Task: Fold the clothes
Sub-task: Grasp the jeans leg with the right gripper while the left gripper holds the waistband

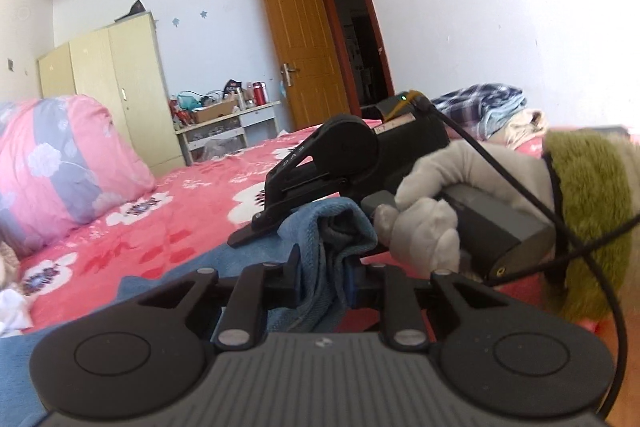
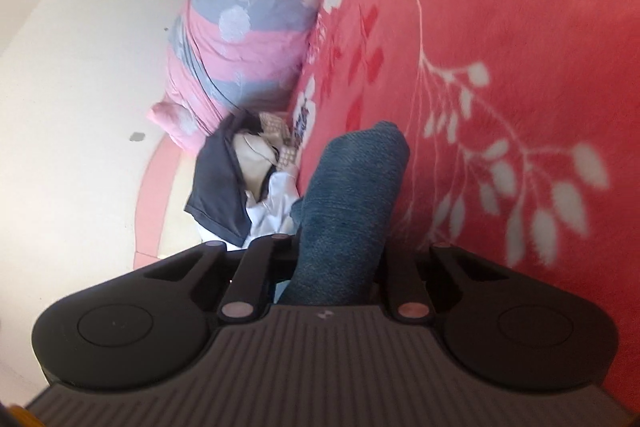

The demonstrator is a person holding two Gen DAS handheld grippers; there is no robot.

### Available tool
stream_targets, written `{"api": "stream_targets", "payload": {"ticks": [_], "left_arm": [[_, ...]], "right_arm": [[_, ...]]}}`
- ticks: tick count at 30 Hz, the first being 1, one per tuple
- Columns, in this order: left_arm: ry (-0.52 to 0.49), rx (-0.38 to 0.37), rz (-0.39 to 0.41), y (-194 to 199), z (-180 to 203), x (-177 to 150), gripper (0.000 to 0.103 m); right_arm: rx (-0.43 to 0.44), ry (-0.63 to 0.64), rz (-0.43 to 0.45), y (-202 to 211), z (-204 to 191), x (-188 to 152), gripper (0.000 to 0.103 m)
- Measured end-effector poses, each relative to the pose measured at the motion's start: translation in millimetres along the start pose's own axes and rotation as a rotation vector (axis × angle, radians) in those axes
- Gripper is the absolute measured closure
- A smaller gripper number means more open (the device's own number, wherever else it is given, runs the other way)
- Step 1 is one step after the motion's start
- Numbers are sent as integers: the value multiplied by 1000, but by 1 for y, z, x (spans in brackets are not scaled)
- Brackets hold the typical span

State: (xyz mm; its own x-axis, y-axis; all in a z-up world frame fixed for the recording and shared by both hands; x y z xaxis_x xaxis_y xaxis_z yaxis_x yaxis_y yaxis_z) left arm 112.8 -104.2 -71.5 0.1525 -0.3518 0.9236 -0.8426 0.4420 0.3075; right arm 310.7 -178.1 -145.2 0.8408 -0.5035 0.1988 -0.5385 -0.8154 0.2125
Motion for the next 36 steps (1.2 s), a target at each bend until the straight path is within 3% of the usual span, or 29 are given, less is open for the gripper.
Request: {"api": "stream_targets", "payload": {"ticks": [6, 13, 16, 20, 22, 23, 27, 29, 32, 36], "left_arm": [[-9, -97, 59, -17, 38, 35, 83], [18, -311, 139, -42, 123, 69, 82], [28, -330, 97, -58, 145, 58, 82], [38, -346, 72, -63, 143, 41, 82], [37, -352, 70, -64, 143, 37, 81], [36, -354, 70, -65, 142, 37, 78], [45, -388, 54, -60, 145, 35, 69], [51, -422, 63, -43, 141, 35, 64], [29, -438, 63, -10, 120, 33, 62], [82, -310, 10, 4, 55, 33, 62]], "right_arm": [[45, -1, 72, 52, -1, 30, 92], [-15, 32, 255, 178, 3, 58, 91], [-58, -62, 264, 207, 31, 51, 82], [-113, -174, 272, 243, 65, 41, 66], [-124, -142, 243, 246, 62, 28, 53], [-129, -132, 222, 245, 62, 17, 52], [-173, -97, 134, 220, 58, -3, 53], [-211, -75, 144, 217, 58, -3, 70], [-216, -87, 160, 221, 63, 1, 80], [-224, -65, 163, 222, 68, 1, 82]]}}
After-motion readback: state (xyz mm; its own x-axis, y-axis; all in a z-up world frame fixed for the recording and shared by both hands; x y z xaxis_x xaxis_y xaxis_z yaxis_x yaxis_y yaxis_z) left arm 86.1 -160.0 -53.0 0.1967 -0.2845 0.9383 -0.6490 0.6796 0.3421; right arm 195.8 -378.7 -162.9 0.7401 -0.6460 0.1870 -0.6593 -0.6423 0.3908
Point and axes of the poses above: each gripper's, at about its wrist camera, not at the fingertips, and y roughly against the way its jaws point, z to its right, x to its top, the point moved 6 cm from there along -y, roughly the way its jaws point
